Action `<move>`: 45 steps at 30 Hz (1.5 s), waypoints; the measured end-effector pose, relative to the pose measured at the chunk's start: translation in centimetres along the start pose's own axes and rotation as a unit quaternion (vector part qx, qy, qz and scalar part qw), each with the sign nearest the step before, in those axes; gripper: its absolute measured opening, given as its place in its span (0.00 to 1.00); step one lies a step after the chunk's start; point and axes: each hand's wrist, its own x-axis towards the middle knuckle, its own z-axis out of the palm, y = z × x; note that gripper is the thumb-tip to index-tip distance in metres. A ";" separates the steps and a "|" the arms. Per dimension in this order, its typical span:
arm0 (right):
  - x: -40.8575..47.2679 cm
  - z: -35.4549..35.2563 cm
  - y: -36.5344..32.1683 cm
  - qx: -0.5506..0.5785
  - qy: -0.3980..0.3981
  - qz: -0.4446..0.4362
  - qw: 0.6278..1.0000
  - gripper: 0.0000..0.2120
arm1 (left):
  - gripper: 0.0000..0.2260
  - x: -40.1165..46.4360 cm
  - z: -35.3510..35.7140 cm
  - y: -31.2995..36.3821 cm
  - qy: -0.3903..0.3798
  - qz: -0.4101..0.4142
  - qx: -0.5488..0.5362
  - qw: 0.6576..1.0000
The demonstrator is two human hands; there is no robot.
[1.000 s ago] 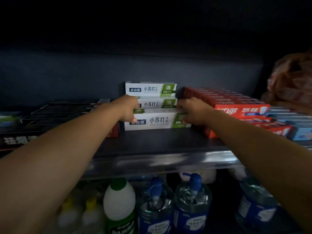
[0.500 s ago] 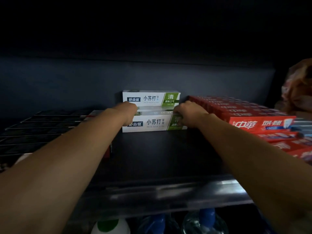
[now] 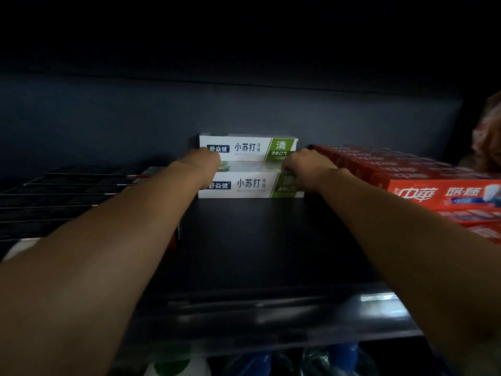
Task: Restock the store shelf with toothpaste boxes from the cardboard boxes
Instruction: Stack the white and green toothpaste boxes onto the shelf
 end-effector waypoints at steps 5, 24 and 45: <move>-0.4 -0.3 -0.3 -0.029 -0.031 0.000 0.999 0.20 | 0.08 -0.8 -1.5 0.1 -0.042 -0.004 0.000 0.999; -18.4 -10.6 -8.9 -0.047 0.009 -0.078 0.996 0.20 | 0.13 -21.1 -10.0 2.6 0.045 0.086 -0.073 0.993; -40.5 5.2 -21.2 0.088 -0.207 -0.160 0.961 0.25 | 0.14 -43.8 9.0 3.5 -0.211 0.145 -0.134 0.957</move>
